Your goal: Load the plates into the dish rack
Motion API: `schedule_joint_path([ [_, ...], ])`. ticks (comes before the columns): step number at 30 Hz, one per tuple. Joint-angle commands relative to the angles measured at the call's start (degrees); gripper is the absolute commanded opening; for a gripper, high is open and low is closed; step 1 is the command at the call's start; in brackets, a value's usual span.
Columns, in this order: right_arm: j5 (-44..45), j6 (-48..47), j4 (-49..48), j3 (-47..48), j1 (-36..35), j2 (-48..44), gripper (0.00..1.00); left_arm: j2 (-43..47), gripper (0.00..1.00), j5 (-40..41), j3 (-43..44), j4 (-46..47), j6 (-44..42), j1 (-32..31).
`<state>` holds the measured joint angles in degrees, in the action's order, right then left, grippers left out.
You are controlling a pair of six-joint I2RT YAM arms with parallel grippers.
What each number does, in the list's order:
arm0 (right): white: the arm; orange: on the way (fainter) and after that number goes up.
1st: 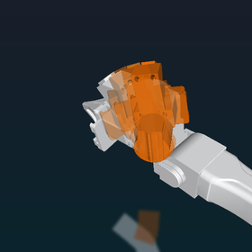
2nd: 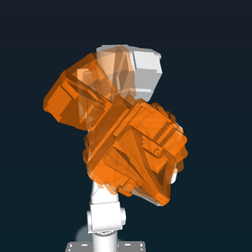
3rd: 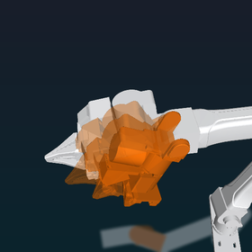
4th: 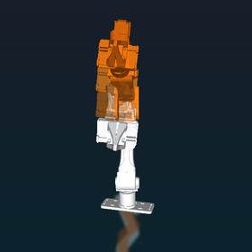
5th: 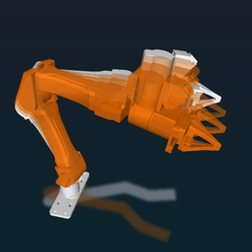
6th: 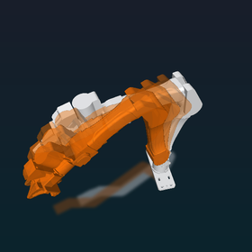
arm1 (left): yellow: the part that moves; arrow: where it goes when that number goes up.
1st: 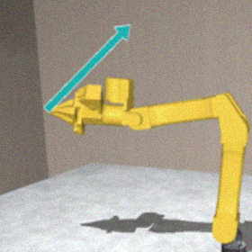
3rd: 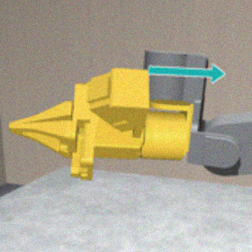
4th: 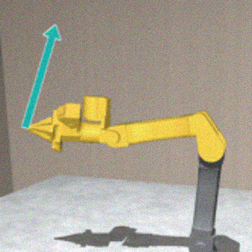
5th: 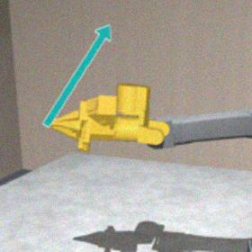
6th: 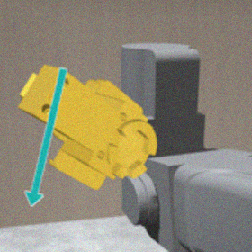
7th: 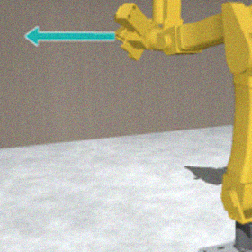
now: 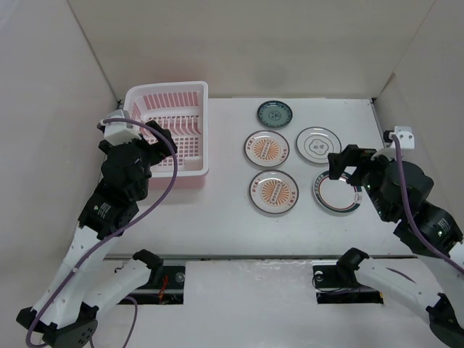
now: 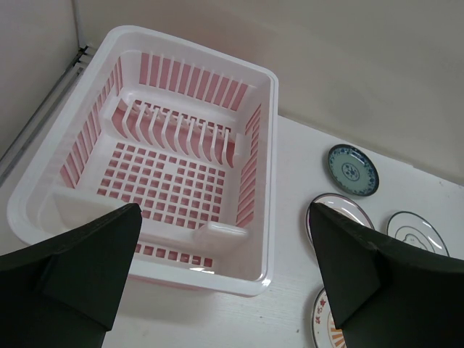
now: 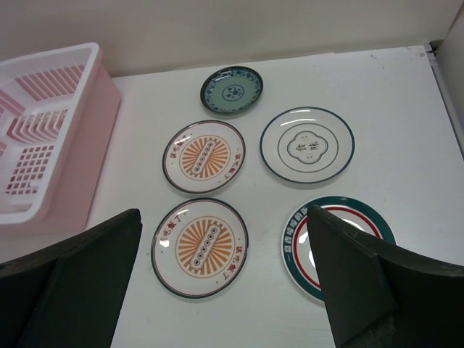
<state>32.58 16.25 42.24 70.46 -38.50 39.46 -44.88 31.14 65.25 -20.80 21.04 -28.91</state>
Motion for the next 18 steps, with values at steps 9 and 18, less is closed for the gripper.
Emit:
schedule_joint_path([
  [9,-3.3,-0.52,-11.2,-0.85,0.7,9.8,1.0,-2.13,1.0,-2.65,1.54,0.94,0.4,-0.27],
  [18,-42.99,0.01,-29.05,10.82,26.43,43.03,1.0,-3.19,1.0,-6.52,0.22,2.51,-0.21,-0.27],
])
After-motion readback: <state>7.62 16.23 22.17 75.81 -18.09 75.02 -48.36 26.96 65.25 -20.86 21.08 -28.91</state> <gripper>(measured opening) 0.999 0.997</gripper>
